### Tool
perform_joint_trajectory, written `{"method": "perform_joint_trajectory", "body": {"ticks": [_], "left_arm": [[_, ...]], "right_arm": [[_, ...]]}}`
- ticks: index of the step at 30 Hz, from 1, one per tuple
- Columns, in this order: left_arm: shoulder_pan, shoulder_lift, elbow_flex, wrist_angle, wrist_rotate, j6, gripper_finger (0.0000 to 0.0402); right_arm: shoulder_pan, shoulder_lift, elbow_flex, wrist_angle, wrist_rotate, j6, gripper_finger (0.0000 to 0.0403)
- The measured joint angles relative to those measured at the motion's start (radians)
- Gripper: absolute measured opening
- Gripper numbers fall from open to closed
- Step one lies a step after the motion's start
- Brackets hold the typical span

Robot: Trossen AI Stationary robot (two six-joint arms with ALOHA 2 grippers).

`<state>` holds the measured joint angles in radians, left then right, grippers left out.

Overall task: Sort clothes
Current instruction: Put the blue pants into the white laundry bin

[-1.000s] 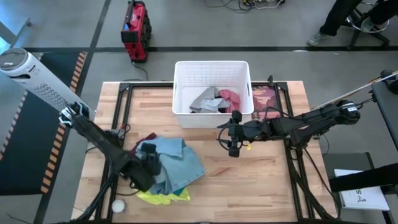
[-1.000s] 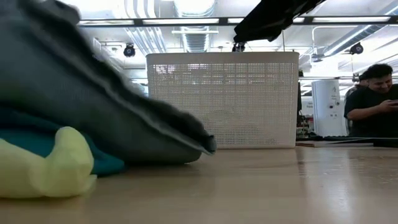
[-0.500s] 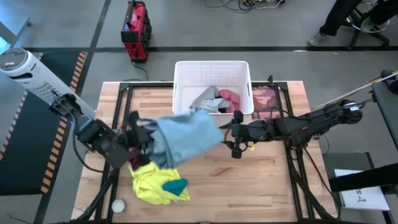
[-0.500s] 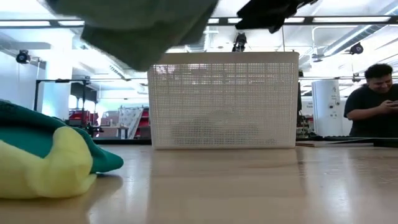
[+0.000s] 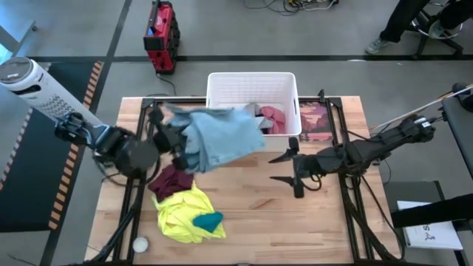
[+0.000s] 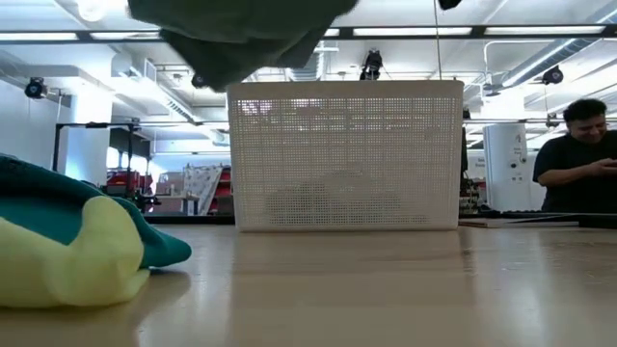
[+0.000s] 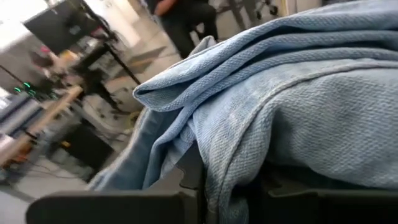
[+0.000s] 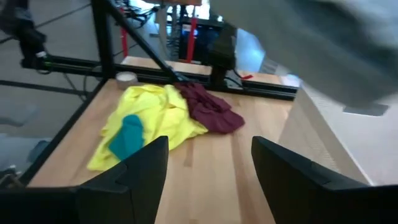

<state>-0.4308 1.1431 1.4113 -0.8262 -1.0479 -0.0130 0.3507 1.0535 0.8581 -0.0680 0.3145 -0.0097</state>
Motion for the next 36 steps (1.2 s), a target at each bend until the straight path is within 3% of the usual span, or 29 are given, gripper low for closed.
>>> {"method": "perform_joint_trajectory", "body": {"ticks": [5, 11, 16, 22, 30, 36], "left_arm": [[0.195, 0.001, -0.019, 0.285, 0.265, 0.248, 0.0039], [0.445, 0.043, -0.019, 0.447, 0.584, 0.366, 0.0039], [0.576, 0.136, -0.029, 0.547, 0.652, 0.404, 0.0039], [0.650, 0.279, -0.031, 0.618, 0.747, 0.400, 0.0039], [0.724, 0.437, -0.032, 0.701, 0.727, 0.398, 0.0039], [0.775, 0.515, -0.032, 0.652, 0.720, 0.383, 0.0039]], "right_arm": [[0.042, -0.018, 0.000, -0.026, 0.000, 0.014, 0.0216], [0.070, -0.019, 0.000, -0.047, 0.001, 0.019, 0.0210], [0.075, -0.017, 0.000, -0.051, 0.003, 0.020, 0.0207], [0.075, -0.017, 0.000, -0.059, 0.003, 0.025, 0.0206], [0.077, -0.016, 0.000, -0.082, 0.002, 0.030, 0.0204], [0.079, -0.016, 0.000, -0.100, 0.001, 0.047, 0.0205]]}}
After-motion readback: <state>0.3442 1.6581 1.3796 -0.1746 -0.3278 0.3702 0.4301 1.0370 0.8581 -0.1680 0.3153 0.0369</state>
